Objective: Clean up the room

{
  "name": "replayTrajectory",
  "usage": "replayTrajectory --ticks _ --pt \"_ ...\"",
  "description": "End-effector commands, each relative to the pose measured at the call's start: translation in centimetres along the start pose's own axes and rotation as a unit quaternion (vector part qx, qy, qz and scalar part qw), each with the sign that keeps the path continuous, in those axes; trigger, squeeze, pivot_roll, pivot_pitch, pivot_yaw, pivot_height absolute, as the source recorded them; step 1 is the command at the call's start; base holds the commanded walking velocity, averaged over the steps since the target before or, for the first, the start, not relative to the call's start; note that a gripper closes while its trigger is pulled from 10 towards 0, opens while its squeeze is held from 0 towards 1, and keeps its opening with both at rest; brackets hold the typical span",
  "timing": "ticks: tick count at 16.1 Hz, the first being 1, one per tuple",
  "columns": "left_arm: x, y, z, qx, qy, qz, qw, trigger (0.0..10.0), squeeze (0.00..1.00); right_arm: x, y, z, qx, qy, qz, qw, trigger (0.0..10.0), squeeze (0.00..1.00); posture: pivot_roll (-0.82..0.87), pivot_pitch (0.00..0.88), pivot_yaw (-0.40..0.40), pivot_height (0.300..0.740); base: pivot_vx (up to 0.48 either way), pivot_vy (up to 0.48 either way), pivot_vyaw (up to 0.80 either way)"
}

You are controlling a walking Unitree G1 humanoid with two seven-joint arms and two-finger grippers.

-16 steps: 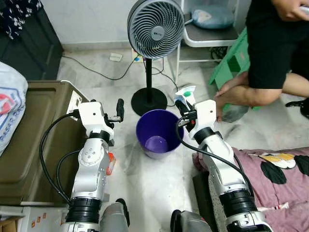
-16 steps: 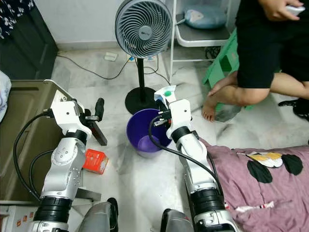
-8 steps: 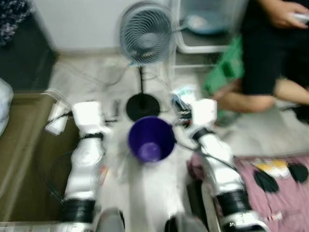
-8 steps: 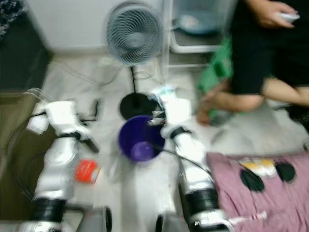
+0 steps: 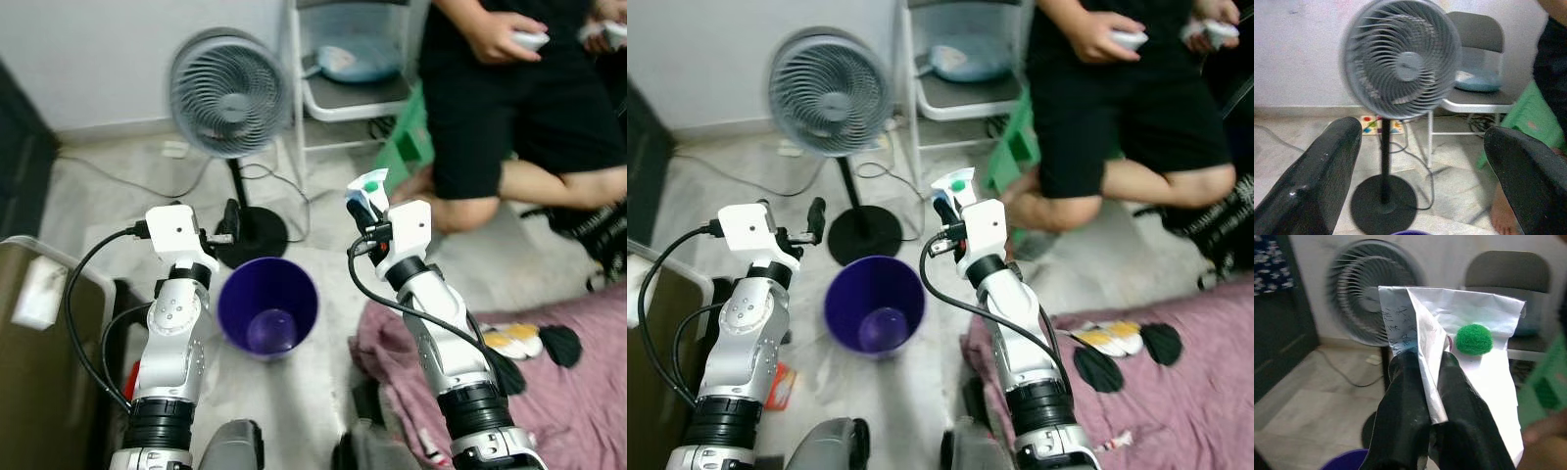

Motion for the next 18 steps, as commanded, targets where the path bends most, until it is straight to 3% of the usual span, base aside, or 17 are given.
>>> replayTrajectory --ticks 1,14,18 --pt "-0.25 -0.01 0.88 -0.011 0.002 -0.008 1.0 10.0 0.0 -0.2 0.47 0.67 -0.005 0.01 -0.004 1.0 10.0 0.0 -0.02 0.162 -0.029 0.74 0.0 0.0 0.8" --pt "-0.31 -0.04 0.95 -0.01 -0.002 -0.009 1.0 10.0 0.0 -0.22 0.46 0.63 -0.005 0.009 -0.003 1.0 10.0 0.0 -0.02 0.162 -0.026 0.74 0.0 0.0 0.8" --pt "-0.25 -0.07 1.16 -0.015 -0.002 -0.006 1.0 10.0 0.0 -0.25 0.46 0.89 -0.012 0.005 -0.002 1.0 10.0 0.0 -0.02 0.154 -0.026 0.74 0.0 0.0 0.16"
Point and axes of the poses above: a point about 5 cm out from each wrist's last joint towards the gripper, its own y axis pointing back from the gripper into the wrist, its own x axis along the axis of the wrist's last joint, z = x × y, the point moved 4 cm from there along -y, pointing out of the wrist towards the gripper, and after that the axes turned 14 degrees about -y, right-handed, at the moved point
